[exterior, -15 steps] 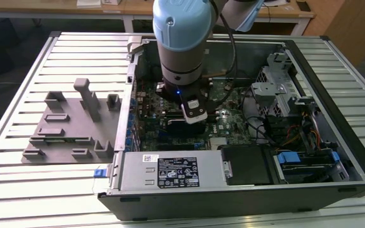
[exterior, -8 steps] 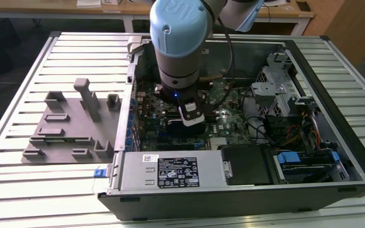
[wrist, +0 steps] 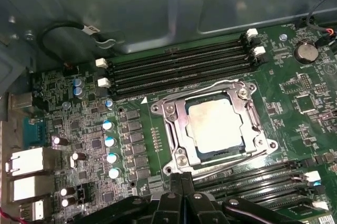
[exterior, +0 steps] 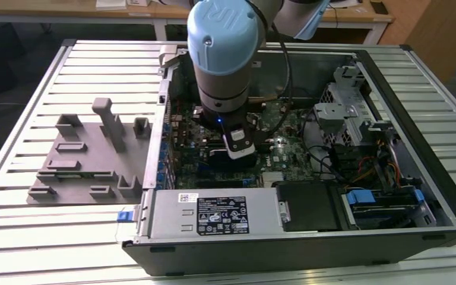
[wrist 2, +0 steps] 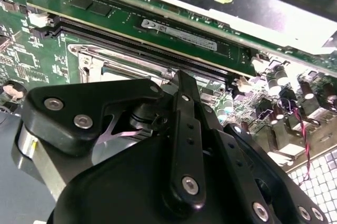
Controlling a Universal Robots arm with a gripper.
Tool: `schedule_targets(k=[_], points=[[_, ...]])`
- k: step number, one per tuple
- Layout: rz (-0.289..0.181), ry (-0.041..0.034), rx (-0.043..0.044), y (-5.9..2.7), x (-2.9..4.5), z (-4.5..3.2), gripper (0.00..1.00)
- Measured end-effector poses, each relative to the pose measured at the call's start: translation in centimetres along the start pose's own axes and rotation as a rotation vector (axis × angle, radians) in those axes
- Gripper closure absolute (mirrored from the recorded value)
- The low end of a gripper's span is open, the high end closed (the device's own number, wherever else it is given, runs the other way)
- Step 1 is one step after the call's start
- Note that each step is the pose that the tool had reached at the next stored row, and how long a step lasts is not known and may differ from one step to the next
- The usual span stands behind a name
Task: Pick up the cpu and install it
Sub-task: 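Install the second cpu locking lever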
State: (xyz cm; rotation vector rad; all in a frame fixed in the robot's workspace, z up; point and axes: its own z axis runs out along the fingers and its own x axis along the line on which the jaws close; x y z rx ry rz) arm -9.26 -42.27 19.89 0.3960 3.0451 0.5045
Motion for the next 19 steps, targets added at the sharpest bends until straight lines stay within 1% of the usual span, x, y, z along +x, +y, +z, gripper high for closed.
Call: schedule_targets(k=[6,7,9,11,13,19], points=[[0.001,0.0025,-0.0098,-0.03,0.00,0.18,0.89],[0.001,0.0038,-0.0144,-0.05,0.00,0.22,0.89],[0.002,0.0068,-0.0274,-0.06,0.00,0.28,0.89],[0.002,0.0085,-0.0341,-0.07,0.02,0.31,0.89],[0.002,0.0087,-0.0356,-0.10,0.02,0.39,0.89],[0.002,0.0090,-0.0357,-0.24,0.06,0.74,0.89]])
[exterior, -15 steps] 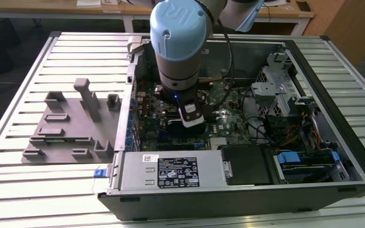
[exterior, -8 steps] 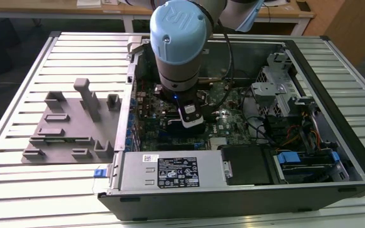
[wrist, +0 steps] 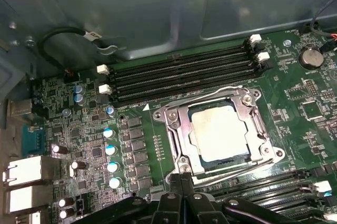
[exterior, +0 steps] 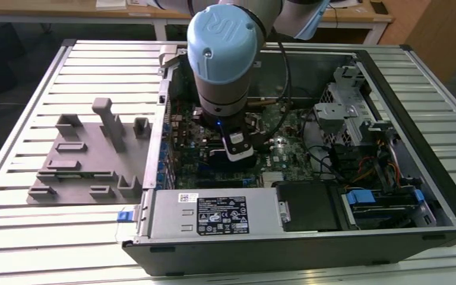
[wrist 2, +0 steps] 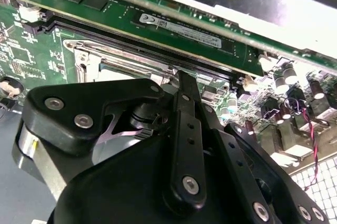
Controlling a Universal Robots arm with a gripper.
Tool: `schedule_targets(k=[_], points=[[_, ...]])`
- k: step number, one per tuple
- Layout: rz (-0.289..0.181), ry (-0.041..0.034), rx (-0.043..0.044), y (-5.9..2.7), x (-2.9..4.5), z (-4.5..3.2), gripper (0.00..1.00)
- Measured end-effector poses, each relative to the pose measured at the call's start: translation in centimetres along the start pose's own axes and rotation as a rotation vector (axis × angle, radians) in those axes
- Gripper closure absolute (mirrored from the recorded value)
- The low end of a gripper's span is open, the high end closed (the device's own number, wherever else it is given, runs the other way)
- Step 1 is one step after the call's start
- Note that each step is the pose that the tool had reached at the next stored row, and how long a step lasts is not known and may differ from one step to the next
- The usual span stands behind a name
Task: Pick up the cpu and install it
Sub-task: 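Install the second cpu locking lever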
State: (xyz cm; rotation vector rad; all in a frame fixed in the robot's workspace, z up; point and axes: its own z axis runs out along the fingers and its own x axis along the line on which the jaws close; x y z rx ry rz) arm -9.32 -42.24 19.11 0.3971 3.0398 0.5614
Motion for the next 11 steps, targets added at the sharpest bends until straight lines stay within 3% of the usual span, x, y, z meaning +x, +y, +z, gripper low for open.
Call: schedule_targets(k=[11], points=[[0.000,0.0000,-0.0002,-0.18,0.22,0.33,0.89]])
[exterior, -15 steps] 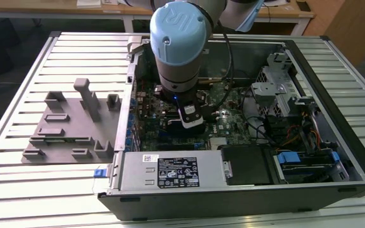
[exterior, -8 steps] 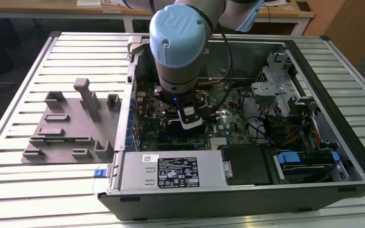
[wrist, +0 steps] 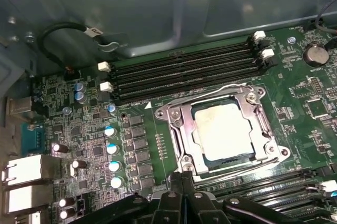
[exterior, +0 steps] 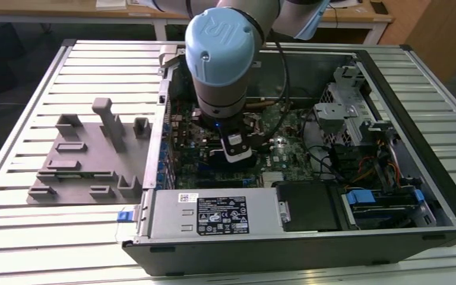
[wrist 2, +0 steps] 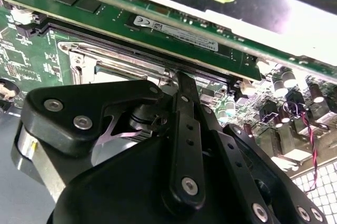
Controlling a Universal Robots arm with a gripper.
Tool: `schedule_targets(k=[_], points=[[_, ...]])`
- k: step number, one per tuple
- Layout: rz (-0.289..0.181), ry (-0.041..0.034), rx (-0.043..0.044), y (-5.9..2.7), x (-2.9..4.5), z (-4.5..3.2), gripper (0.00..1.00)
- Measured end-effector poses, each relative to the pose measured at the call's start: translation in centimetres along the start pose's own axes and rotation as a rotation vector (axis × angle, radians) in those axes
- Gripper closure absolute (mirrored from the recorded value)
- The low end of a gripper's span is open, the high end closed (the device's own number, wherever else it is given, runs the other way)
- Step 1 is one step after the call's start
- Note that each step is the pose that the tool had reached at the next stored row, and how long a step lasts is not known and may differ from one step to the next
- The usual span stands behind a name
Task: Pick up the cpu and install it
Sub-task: 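Install the second cpu locking lever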
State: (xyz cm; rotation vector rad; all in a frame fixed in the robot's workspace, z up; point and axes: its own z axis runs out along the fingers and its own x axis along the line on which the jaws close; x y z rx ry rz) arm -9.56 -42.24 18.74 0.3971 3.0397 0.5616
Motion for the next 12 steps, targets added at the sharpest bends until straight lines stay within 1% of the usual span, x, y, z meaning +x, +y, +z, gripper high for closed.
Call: schedule_targets(k=[3,7,12], points=[[0.000,-0.0005,-0.0003,-0.03,0.11,0.01,0.89],[0.000,-0.0016,-0.0004,-0.04,0.44,0.03,0.89],[-0.001,-0.0018,-0.0003,0.15,0.63,0.08,0.89]])
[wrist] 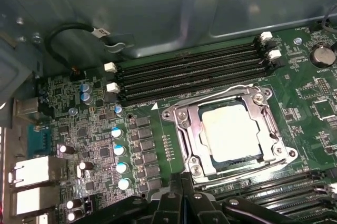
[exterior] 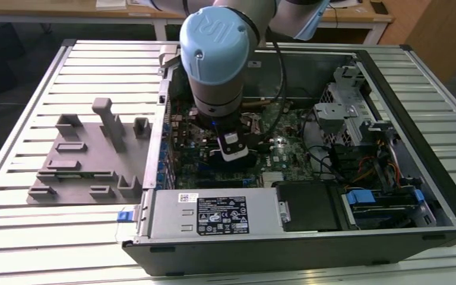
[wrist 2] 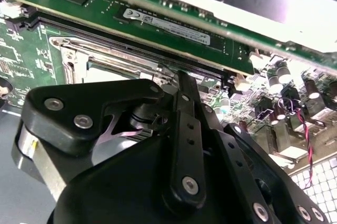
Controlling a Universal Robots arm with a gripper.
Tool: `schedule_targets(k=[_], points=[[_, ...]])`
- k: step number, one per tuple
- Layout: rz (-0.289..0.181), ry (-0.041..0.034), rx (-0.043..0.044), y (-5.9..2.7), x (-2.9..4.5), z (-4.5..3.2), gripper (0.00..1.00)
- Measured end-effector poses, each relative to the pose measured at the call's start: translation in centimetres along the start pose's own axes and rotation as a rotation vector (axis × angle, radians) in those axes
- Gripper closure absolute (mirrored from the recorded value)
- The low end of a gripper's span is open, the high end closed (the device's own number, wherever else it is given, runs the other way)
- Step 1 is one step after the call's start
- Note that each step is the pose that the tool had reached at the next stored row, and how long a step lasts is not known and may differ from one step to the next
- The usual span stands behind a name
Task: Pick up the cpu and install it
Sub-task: 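Install the second cpu locking lever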
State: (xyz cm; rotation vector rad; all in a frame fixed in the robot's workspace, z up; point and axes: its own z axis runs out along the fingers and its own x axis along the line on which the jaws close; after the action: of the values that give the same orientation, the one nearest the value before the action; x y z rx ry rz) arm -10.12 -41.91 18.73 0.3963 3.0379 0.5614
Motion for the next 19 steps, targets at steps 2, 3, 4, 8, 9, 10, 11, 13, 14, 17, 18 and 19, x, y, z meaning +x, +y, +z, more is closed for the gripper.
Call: schedule_targets(k=[2,3,4,8,9,10,11,13,14,17,18,19], points=[[0.000,0.0000,0.0002,0.08,0.02,-0.07,0.89],[0.000,0.0000,0.0000,0.13,0.03,-0.12,0.89],[0.000,-0.0001,0.0000,0.16,0.03,-0.18,0.89],[0.000,-0.0002,0.0005,0.20,0.04,-0.23,0.89],[0.000,-0.0004,0.0013,0.20,0.03,-0.24,0.89],[0.000,-0.0008,0.0025,0.20,0.03,-0.23,0.89],[0.001,-0.0013,0.0037,0.20,0.04,-0.22,0.89],[0.001,-0.0030,0.0066,0.23,0.05,-0.15,0.89],[0.002,-0.0038,0.0079,0.24,0.05,-0.11,0.89],[0.002,-0.0055,0.0103,0.22,0.05,-0.02,0.89],[0.003,-0.0058,0.0109,0.21,0.05,0.00,0.89],[0.003,-0.0063,0.0115,0.20,0.05,0.04,0.89]])
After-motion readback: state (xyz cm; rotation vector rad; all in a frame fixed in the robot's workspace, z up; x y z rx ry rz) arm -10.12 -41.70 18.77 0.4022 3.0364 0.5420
